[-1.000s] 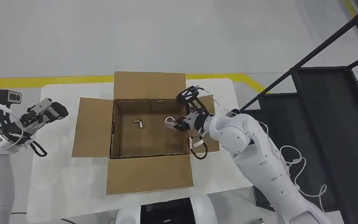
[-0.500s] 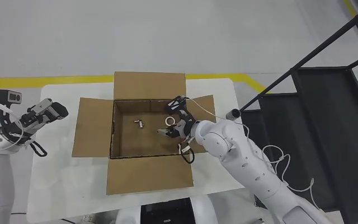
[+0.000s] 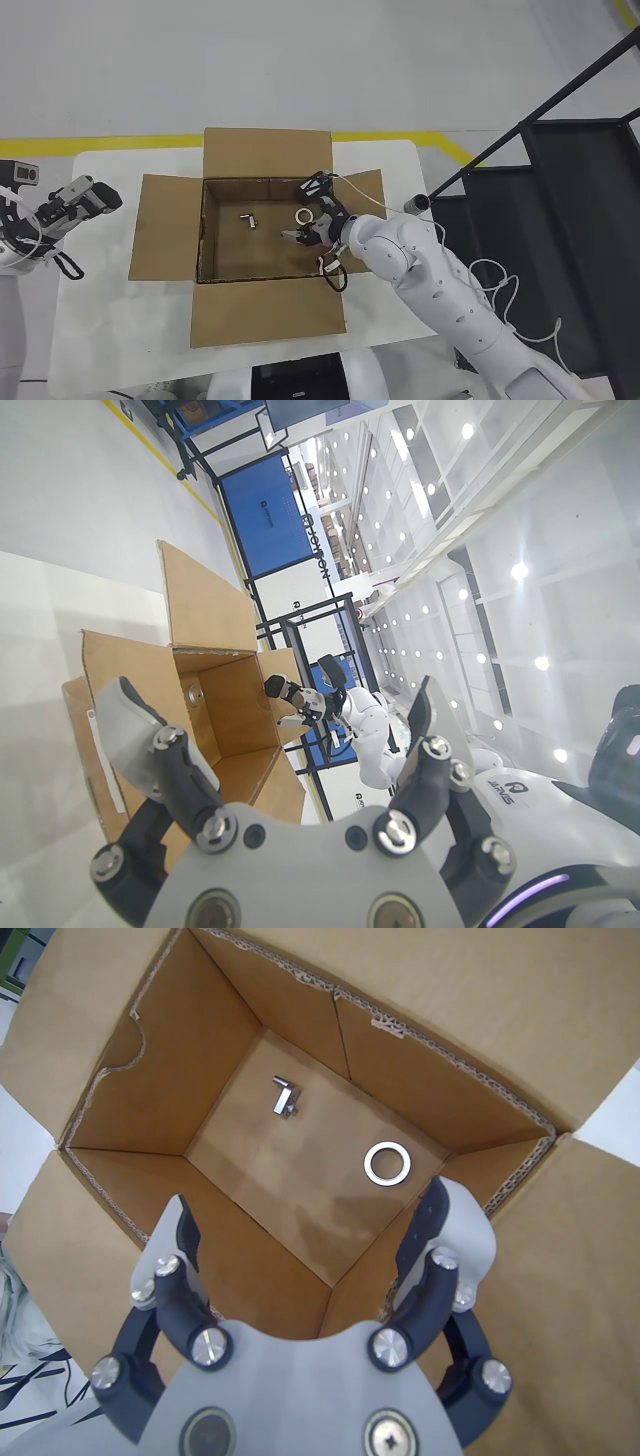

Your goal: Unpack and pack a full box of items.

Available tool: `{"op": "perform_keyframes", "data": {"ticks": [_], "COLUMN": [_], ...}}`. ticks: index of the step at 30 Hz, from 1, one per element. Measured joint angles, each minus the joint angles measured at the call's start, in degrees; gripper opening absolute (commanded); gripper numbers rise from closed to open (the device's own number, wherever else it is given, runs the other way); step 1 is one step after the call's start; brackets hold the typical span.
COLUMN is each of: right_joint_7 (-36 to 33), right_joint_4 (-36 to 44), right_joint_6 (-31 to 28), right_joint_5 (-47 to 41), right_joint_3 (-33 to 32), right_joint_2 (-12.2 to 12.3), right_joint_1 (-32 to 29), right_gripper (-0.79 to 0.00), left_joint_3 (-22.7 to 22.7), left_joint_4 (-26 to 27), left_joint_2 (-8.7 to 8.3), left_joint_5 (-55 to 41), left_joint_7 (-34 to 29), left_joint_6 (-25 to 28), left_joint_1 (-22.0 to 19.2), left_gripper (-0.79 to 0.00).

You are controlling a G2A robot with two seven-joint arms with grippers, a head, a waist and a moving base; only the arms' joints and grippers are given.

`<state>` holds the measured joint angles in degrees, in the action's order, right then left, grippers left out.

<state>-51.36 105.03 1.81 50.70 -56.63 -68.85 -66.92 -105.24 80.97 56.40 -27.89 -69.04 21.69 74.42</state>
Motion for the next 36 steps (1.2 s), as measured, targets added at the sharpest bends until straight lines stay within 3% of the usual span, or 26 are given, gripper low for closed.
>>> {"op": "perform_keyframes", "data": {"ticks": [8, 12, 22, 29, 32, 34, 36], "right_joint_7": [1.24, 2.44, 0.02, 2.04, 3.43, 4.33, 4.84], "right_joint_4": [-0.87, -5.6, -17.76, -23.6, -25.31, -26.35, -27.18], "right_joint_6": [-0.83, -1.19, 8.92, 12.03, 12.65, 13.5, 14.29], "right_joint_5": [-0.42, -0.27, 5.06, 3.03, 2.84, 2.52, 1.91], "right_joint_3": [0.94, 4.99, 16.31, 17.38, 17.36, 17.26, 17.06], "right_joint_2": [-0.26, -1.52, -6.06, -7.91, -8.35, -8.69, -8.99], "right_joint_1": [0.38, 4.35, 14.2, 15.71, 15.56, 15.43, 15.35], "right_gripper": [0.0, 0.0, 0.0, 0.0, -0.114, -0.259, -0.292], "left_joint_3": [0.0, 0.0, 0.0, 0.0, 0.0, 0.0, 0.0], "left_joint_4": [0.0, 0.0, 0.0, 0.0, 0.0, 0.0, 0.0], "left_joint_2": [0.0, 0.0, 0.0, 0.0, 0.0, 0.0, 0.0], "left_joint_5": [0.0, 0.0, 0.0, 0.0, 0.0, 0.0, 0.0], "left_joint_7": [0.0, 0.0, 0.0, 0.0, 0.0, 0.0, 0.0], "left_joint_6": [0.0, 0.0, 0.0, 0.0, 0.0, 0.0, 0.0], "left_joint_1": [0.0, 0.0, 0.0, 0.0, 0.0, 0.0, 0.0], "left_gripper": [0.0, 0.0, 0.0, 0.0, 0.0, 0.0, 0.0]}}
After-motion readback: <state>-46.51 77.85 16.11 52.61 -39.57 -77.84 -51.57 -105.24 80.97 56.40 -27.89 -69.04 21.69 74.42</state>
